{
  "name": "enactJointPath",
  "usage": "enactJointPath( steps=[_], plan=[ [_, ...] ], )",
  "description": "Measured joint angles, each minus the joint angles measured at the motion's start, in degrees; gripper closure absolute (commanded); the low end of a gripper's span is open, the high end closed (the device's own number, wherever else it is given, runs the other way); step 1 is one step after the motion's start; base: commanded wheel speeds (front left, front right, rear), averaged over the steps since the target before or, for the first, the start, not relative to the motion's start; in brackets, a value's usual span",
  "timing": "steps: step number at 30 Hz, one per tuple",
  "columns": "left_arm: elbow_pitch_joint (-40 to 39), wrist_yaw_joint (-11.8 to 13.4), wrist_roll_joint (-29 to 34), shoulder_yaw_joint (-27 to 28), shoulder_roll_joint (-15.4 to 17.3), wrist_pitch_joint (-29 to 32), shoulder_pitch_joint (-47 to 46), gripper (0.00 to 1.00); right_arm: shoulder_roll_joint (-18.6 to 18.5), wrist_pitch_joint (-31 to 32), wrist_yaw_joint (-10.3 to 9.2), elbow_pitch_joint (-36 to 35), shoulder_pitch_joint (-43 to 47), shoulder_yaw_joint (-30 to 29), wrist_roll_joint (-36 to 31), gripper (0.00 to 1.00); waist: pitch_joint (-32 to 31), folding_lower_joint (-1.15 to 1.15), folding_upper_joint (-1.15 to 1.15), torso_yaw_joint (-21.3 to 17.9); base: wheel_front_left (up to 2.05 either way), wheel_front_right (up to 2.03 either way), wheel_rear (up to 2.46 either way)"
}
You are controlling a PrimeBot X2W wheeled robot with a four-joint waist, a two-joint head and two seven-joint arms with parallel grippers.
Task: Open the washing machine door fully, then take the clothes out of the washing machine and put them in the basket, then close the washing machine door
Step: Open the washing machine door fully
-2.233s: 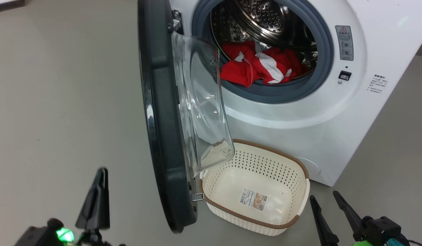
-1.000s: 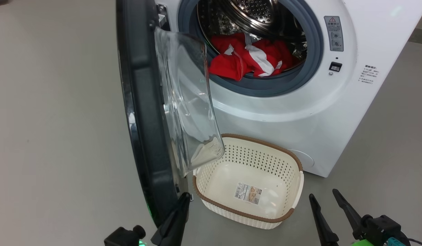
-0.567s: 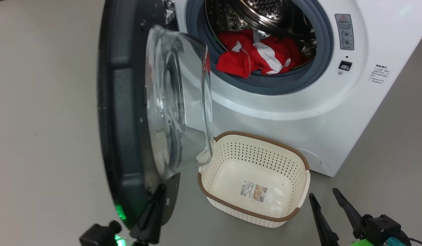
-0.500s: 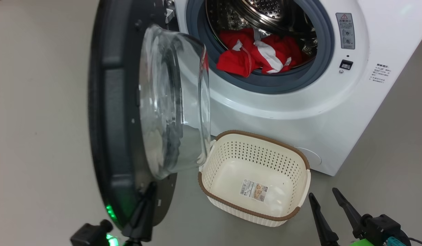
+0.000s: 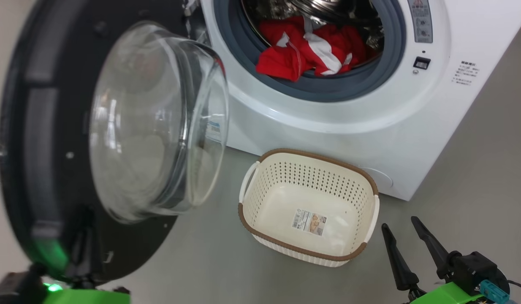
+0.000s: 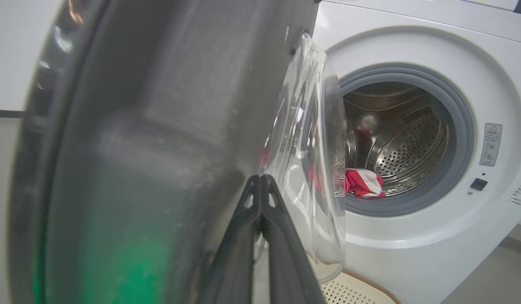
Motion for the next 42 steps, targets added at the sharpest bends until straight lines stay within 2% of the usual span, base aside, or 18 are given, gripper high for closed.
enactJointPath(
  steps=[14, 22, 32, 42],
  plan=[
    [4.5, -0.6, 3.7, 18.3, -0.8, 0.0, -7.3, 1.0, -0.5, 0.0, 0.0, -0.5, -3.5, 0.1, -0.5, 0.0, 4.6, 0.0, 0.0, -3.2, 0.0, 0.0, 0.0],
    [10.7, -1.0, 4.6, 25.2, 1.8, -0.1, -12.5, 1.0, -0.5, 0.0, 0.0, -0.5, -4.8, 0.2, -0.5, 0.0, 6.6, 0.0, 0.0, -5.1, 0.0, 0.0, 0.0],
    [16.1, -1.0, 4.6, 29.5, 5.2, -0.1, -17.2, 1.0, -0.6, 0.0, 0.0, -0.6, -5.7, 0.4, -0.5, 0.0, 8.3, 0.0, 0.0, -6.3, 0.0, 0.0, 0.0],
    [17.3, -1.0, 4.6, 28.5, 6.0, -0.1, -17.8, 1.0, -0.7, 0.0, -0.01, -0.5, -5.7, 0.3, -0.6, 0.0, 7.4, 0.0, 0.0, -6.4, 0.0, 0.0, 0.0]
  ],
)
